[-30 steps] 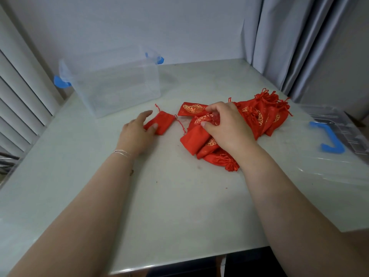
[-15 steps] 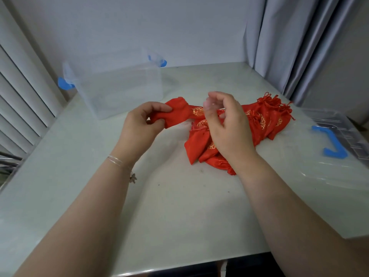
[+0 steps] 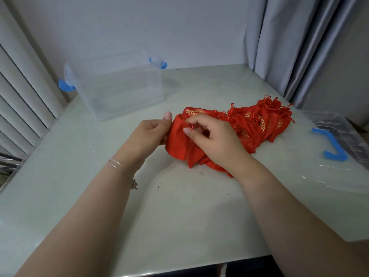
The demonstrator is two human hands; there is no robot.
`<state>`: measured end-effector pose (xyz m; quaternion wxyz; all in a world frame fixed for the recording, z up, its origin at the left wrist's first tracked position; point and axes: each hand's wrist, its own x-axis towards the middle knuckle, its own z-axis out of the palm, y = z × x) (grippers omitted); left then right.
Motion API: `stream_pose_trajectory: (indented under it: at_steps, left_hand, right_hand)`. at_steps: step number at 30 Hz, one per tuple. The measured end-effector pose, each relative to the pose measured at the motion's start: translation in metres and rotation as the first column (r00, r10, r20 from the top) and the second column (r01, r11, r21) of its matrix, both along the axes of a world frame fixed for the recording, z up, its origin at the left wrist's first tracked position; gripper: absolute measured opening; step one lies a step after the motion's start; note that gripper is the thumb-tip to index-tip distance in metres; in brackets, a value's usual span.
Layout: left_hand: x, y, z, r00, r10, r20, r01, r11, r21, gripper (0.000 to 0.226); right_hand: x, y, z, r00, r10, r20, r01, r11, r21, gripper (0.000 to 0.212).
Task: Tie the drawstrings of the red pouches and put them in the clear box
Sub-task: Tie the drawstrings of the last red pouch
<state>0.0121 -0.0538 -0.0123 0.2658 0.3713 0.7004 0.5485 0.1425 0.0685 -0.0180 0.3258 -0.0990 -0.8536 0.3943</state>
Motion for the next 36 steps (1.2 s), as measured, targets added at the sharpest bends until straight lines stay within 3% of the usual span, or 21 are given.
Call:
stream_pose_trajectory:
  at_steps: [3, 6, 13, 16, 19, 24, 28, 32, 36]
  left_hand:
    - [0.002, 0.002, 0.0, 0.989, -0.028, 0.147, 0.01, 0.993, 0.119, 0.054]
    - [0.004, 0.0, 0.004, 0.954, -0.064, 0.291, 0.025, 0.991, 0.135, 0.035]
    - [-0.002, -0.002, 0.001, 0.979, -0.038, 0.199, 0.043, 0.999, -0.018, 0.055]
    - [-0.004, -0.004, 0.002, 0.976, -0.052, 0.209, 0.06, 0.998, -0.034, 0.036]
    - [-0.005, -0.002, 0.003, 0.945, -0.01, 0.326, -0.015, 0.997, 0.076, 0.015]
    - [-0.012, 0.002, 0.003, 0.808, 0.087, 0.582, -0.287, 0.922, 0.26, 0.02]
    - [-0.017, 0.001, 0.003, 0.811, 0.11, 0.575, -0.4, 0.822, 0.407, 0.022]
    - [-0.015, -0.001, 0.006, 0.818, 0.141, 0.558, -0.466, 0.731, 0.499, 0.02]
    - [-0.007, 0.001, 0.009, 0.779, 0.096, 0.62, -0.49, 0.709, 0.507, 0.02]
  right_hand:
    - [0.0, 0.0, -0.001, 0.999, 0.003, 0.05, -0.007, 0.997, 0.073, 0.009]
    - [0.001, 0.002, -0.002, 0.995, 0.011, 0.098, -0.022, 0.993, 0.119, 0.007]
    - [-0.002, 0.003, -0.001, 0.996, 0.003, 0.088, -0.031, 0.945, 0.324, 0.013]
    - [-0.002, 0.004, -0.002, 0.996, 0.007, 0.087, -0.035, 0.942, 0.333, 0.017]
    - [-0.001, 0.001, -0.002, 0.995, 0.024, 0.095, -0.046, 0.971, 0.233, 0.024]
    - [0.0, 0.001, -0.003, 0.985, 0.068, 0.161, -0.074, 0.997, 0.032, 0.026]
    - [-0.001, 0.005, 0.0, 0.986, 0.03, 0.164, -0.013, 0.995, -0.103, 0.008]
    - [0.002, 0.005, 0.008, 0.998, 0.064, -0.006, -0.062, 0.923, -0.379, 0.019]
    - [0.002, 0.003, 0.012, 0.974, 0.059, -0.221, -0.158, 0.87, -0.466, 0.031]
